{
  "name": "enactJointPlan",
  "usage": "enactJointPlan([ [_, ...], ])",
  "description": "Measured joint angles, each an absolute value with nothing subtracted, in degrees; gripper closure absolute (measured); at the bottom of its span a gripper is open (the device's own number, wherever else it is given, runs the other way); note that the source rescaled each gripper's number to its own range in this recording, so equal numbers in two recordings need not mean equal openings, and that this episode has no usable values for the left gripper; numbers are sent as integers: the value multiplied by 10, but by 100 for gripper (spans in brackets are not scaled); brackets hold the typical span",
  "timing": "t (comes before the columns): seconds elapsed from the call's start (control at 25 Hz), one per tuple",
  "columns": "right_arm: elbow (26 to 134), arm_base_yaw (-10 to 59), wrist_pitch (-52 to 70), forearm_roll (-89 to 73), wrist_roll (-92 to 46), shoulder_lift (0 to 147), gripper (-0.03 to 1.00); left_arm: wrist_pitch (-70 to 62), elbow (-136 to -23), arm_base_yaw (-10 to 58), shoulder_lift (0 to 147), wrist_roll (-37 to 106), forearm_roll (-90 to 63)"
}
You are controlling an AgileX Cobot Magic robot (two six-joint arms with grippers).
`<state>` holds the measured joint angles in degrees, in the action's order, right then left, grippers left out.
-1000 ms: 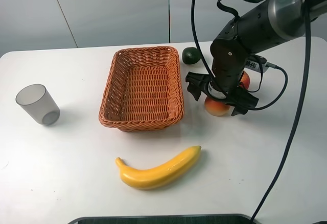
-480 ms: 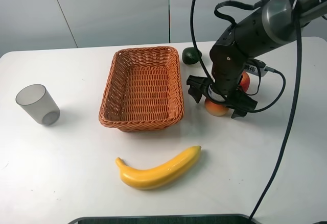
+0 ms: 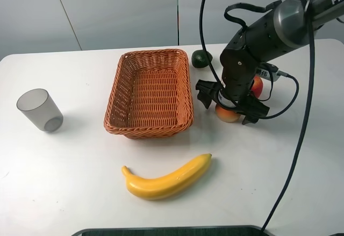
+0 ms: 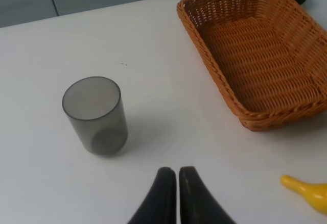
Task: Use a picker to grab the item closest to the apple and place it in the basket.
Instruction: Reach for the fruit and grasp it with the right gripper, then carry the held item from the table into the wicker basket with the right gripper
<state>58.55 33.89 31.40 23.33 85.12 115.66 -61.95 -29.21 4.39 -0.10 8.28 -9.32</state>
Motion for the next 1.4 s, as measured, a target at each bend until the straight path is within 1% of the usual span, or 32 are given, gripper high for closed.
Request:
enactJointPlan([
  [0.24,585,336,314,234,854,1157,-2,-620,-292,44,-1,83,-93],
  [0.28,585,336,314,234,854,1157,3,-620,-292,44,-1,84,-93],
  [0.32,585,336,315,234,854,1157,10,-620,-292,44,-1,84,-93],
  [0.36,585,336,317,234,854,1157,26,-620,-292,44,-1,84,-93],
  [0.4,585,336,318,235,854,1158,47,-620,-292,44,-1,84,-93],
  [0.44,585,336,321,235,854,1158,77,-620,-292,44,-1,84,-93],
  [0.48,585,336,323,235,854,1158,97,-620,-292,44,-1,84,-93],
  [1.4,585,336,323,247,836,1160,97,-620,-292,44,-1,84,-93],
])
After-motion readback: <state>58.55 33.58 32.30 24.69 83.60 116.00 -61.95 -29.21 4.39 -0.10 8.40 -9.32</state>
